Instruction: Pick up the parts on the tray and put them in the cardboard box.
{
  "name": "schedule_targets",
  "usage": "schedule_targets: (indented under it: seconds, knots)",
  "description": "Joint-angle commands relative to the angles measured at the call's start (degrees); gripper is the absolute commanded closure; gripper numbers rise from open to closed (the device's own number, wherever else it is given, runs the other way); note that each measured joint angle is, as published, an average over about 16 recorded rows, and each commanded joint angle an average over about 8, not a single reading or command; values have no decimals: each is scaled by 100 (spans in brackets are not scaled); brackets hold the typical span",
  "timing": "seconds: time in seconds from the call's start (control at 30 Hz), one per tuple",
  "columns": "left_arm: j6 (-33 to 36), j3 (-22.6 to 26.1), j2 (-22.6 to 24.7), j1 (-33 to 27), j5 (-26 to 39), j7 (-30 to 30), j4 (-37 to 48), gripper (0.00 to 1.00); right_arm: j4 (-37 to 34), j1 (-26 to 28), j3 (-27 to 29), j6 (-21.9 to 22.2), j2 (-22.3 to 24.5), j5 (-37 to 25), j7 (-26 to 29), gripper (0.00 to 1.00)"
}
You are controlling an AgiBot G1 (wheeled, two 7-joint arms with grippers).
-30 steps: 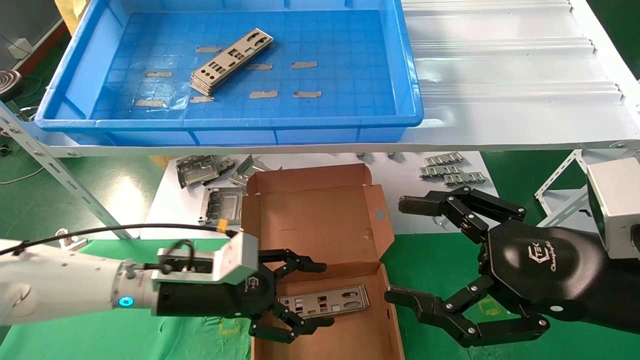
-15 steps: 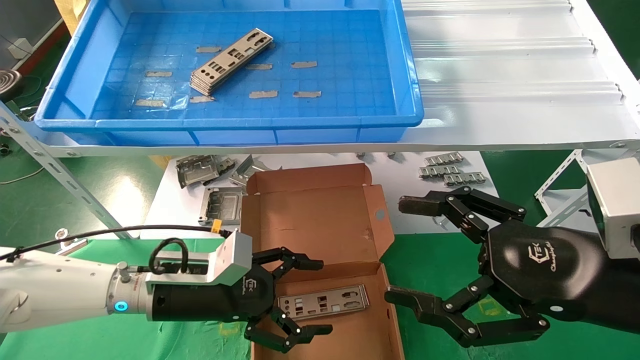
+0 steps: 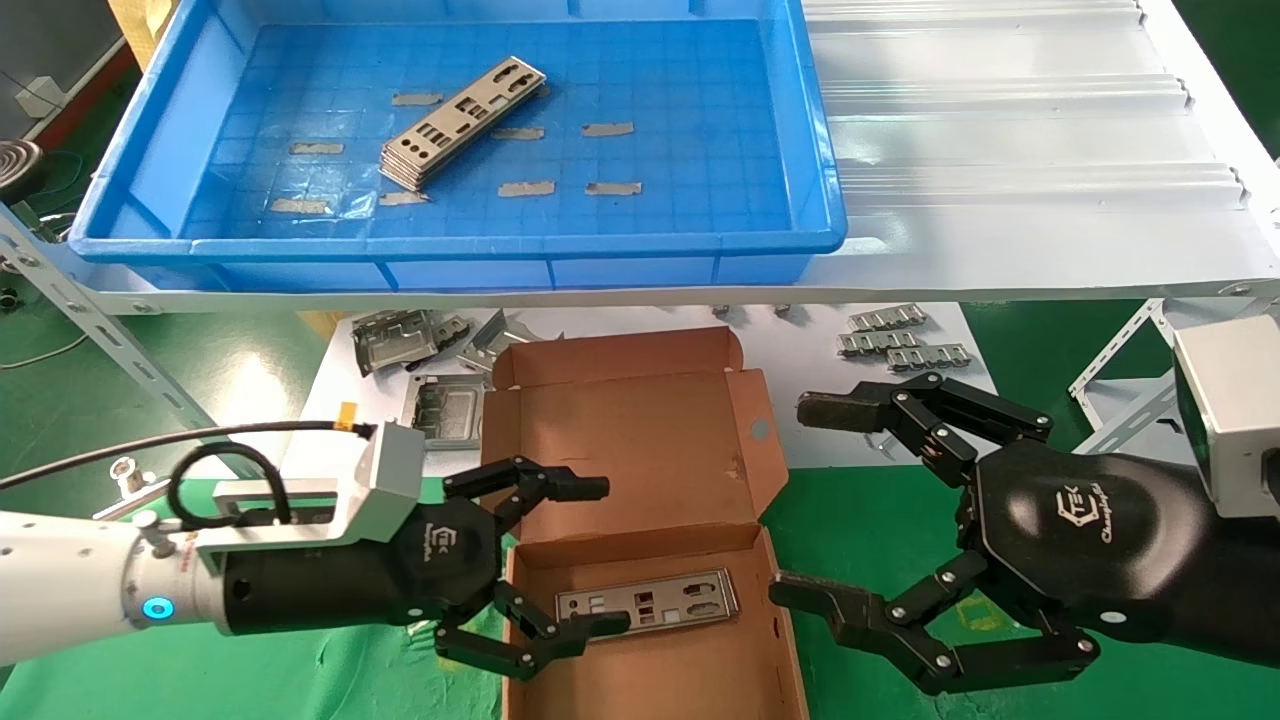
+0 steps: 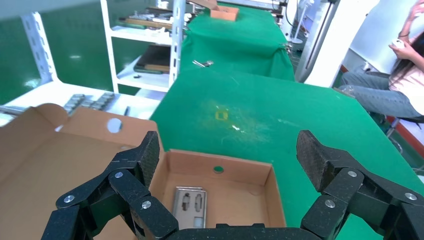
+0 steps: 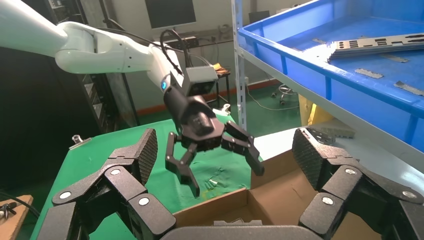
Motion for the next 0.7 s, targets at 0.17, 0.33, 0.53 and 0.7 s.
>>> schedule_targets:
  seconds: [0.17, 0.33, 0.53, 0.7]
  knots:
    - [-68, -263, -303, 189, -132, -339, -583, 0, 0, 0, 0, 0, 0, 0, 0, 0]
    - [-125, -481, -554, 346, -241, -620, -1067, 0, 0, 0, 0, 0, 0, 0, 0, 0]
    - [-193, -743, -856, 535, -372, -957, -1647, 0, 0, 0, 0, 0, 0, 0, 0, 0]
    - [-249, -960, -1107, 692, -481, -1237, -2129, 0, 0, 0, 0, 0, 0, 0, 0, 0]
